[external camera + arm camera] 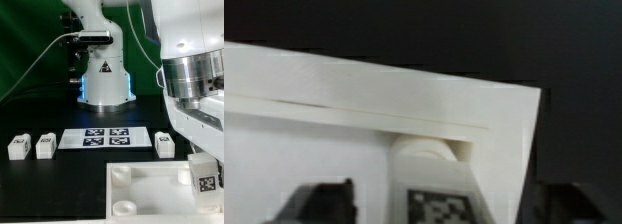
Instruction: Assemble one leg
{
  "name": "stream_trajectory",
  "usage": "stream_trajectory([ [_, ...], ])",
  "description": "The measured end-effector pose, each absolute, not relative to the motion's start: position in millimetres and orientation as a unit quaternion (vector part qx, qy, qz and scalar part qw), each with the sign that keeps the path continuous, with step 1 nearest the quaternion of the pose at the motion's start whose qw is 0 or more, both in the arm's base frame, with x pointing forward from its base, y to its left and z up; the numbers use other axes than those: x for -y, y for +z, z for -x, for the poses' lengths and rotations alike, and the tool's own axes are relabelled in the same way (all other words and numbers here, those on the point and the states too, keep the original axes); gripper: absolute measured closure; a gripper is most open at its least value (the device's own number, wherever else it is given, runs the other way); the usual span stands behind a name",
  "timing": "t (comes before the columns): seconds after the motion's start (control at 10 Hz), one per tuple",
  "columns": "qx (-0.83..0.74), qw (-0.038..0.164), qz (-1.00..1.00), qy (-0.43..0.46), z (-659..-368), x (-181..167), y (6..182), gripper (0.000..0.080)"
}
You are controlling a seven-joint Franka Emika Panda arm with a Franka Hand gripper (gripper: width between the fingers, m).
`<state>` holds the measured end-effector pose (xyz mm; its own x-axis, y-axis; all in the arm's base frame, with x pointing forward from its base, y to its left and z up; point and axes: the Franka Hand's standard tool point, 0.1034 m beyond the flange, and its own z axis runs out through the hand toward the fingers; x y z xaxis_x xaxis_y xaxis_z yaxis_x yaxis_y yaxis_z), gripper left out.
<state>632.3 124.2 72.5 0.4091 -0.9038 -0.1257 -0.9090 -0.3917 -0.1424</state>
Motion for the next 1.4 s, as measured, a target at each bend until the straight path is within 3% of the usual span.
stream_trajectory([
  [0.2, -0.406, 0.081, 0.910, -0.001, -635.3, -120.2, 76.1, 0.0162],
  [0.5, -0.265, 0.079, 0.961, -0.013, -634.7, -119.1, 74.7, 0.0151],
  [0.8, -0.050, 0.041, 0.997, -0.032, -640.3, -113.6, 78.4, 0.0151],
  [1.1, -0.056, 0.042, 0.997, -0.031, -640.3, -112.6, 77.8, 0.0178],
  [1.3, -0.130, 0.049, 0.990, -0.027, -639.9, -114.6, 77.8, 0.0510],
  [1.4, -0.161, 0.050, 0.985, -0.025, -639.8, -113.6, 77.6, 0.0510],
])
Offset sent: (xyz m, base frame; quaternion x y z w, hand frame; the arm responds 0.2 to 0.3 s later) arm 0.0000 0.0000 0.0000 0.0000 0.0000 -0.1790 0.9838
